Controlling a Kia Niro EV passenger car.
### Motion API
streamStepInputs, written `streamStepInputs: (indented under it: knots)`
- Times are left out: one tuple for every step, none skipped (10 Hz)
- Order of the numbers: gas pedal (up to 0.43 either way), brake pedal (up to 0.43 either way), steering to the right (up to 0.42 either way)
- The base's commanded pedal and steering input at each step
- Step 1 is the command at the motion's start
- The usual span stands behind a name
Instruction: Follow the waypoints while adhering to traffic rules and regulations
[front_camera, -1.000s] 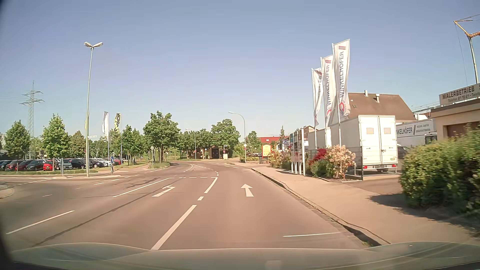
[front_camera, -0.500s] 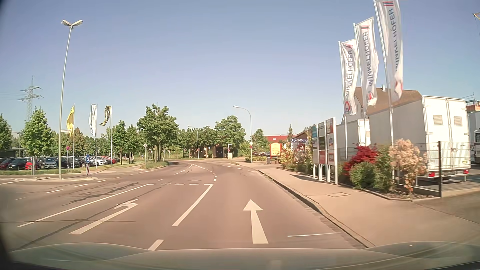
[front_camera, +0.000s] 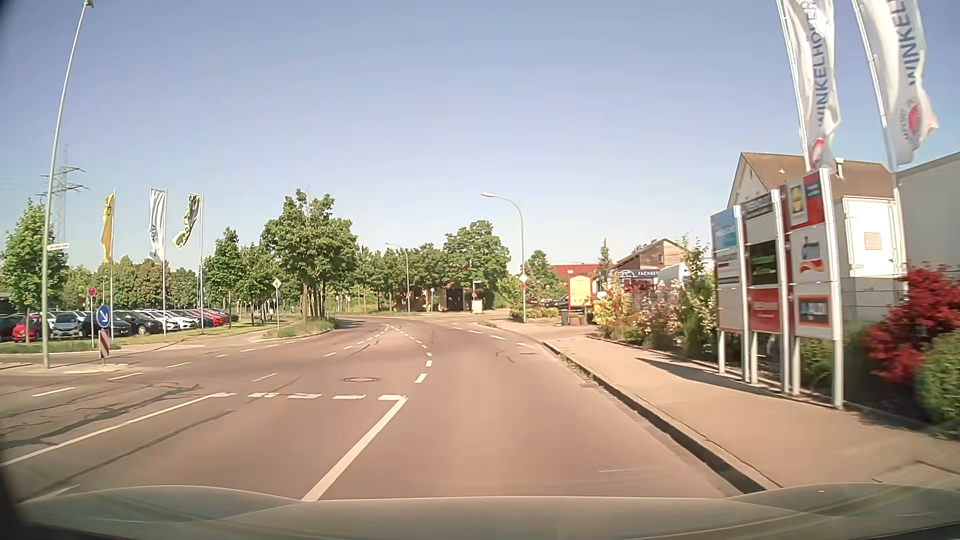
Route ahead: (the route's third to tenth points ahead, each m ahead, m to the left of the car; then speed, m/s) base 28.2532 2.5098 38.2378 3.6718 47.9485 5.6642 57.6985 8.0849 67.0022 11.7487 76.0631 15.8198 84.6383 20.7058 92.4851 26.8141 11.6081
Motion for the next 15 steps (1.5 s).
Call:
streamStepInputs:
  knots:
    - [0.130,0.000,-0.025]
    - [0.130,0.000,-0.019]
    - [0.118,0.000,-0.018]
    - [0.079,0.000,-0.020]
    - [0.047,0.000,-0.024]
    - [0.000,0.000,-0.030]
    - [0.000,0.000,-0.032]
    - [0.000,0.000,-0.032]
    - [0.000,0.000,-0.032]
    - [0.000,0.000,-0.032]
    - [0.000,0.000,-0.032]
    - [0.000,0.000,-0.032]
    - [0.047,0.000,-0.032]
    - [0.067,0.000,-0.032]
    - [0.079,0.000,-0.032]
